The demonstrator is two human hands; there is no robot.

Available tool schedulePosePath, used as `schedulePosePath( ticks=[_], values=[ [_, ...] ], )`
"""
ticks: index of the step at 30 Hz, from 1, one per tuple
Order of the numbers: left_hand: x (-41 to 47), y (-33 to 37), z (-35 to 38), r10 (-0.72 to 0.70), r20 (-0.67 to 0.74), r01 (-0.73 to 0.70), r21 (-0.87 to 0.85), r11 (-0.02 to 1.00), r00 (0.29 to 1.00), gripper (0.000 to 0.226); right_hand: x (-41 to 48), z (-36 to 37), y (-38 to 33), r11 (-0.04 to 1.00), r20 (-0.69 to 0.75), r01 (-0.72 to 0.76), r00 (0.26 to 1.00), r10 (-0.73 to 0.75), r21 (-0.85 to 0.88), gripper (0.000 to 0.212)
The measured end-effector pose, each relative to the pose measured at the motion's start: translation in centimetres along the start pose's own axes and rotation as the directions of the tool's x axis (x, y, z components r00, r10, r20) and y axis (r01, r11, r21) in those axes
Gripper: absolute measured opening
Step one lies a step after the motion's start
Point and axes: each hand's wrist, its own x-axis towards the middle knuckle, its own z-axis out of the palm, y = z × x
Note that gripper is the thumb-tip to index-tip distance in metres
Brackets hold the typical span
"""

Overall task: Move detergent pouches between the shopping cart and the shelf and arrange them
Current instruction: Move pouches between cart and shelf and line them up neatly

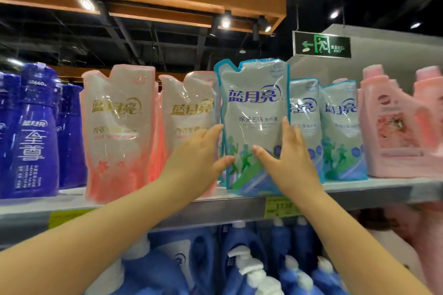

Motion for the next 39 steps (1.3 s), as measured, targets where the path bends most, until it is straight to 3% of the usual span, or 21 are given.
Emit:
schedulePosePath(
  ticks=[4,14,18,22,26,30,33,39],
  values=[
    [0.4,2.0,2.3,-0.006,0.065,0.009,-0.042,0.999,0.998,0.082,0.1,0.0,0.9,0.998,0.023,0.001,1.0,-0.003,0.055,0.09],
    [0.4,3.2,3.3,-0.094,0.07,0.099,-0.068,0.993,0.993,0.08,0.2,-0.3,1.9,0.986,0.074,0.019,0.997,-0.032,0.167,0.087],
    [-0.7,2.1,1.5,-0.157,-0.027,0.157,-0.007,0.988,0.987,0.067,-0.2,-0.7,1.9,0.99,0.063,0.037,0.997,-0.046,0.136,0.086],
    [-2.6,-0.6,-1.2,-0.283,-0.121,0.29,0.043,0.956,0.951,0.049,-2.9,-1.0,0.5,0.97,0.008,0.215,0.976,-0.218,0.116,0.073],
    [-3.4,-3.2,-2.4,-0.444,-0.081,0.449,0.075,0.89,0.893,0.043,-5.3,-0.2,-2.3,0.898,0.189,0.413,0.88,-0.437,0.154,0.062],
    [-3.3,-4.6,-2.9,-0.602,0.035,0.6,0.051,0.798,0.798,0.029,-5.7,1.6,-4.0,0.89,0.346,0.455,0.831,-0.436,0.028,0.06],
    [-2.8,-4.3,-2.7,-0.598,0.114,0.594,0.069,0.802,0.794,0.02,-5.2,2.8,-4.6,0.896,0.341,0.436,0.858,-0.383,-0.09,0.059],
    [-2.1,-5.0,-2.0,-0.55,0.199,0.529,0.15,0.835,0.811,0.023,-4.5,4.3,-5.0,0.901,0.325,0.376,0.898,-0.297,-0.217,0.053]
  ],
)
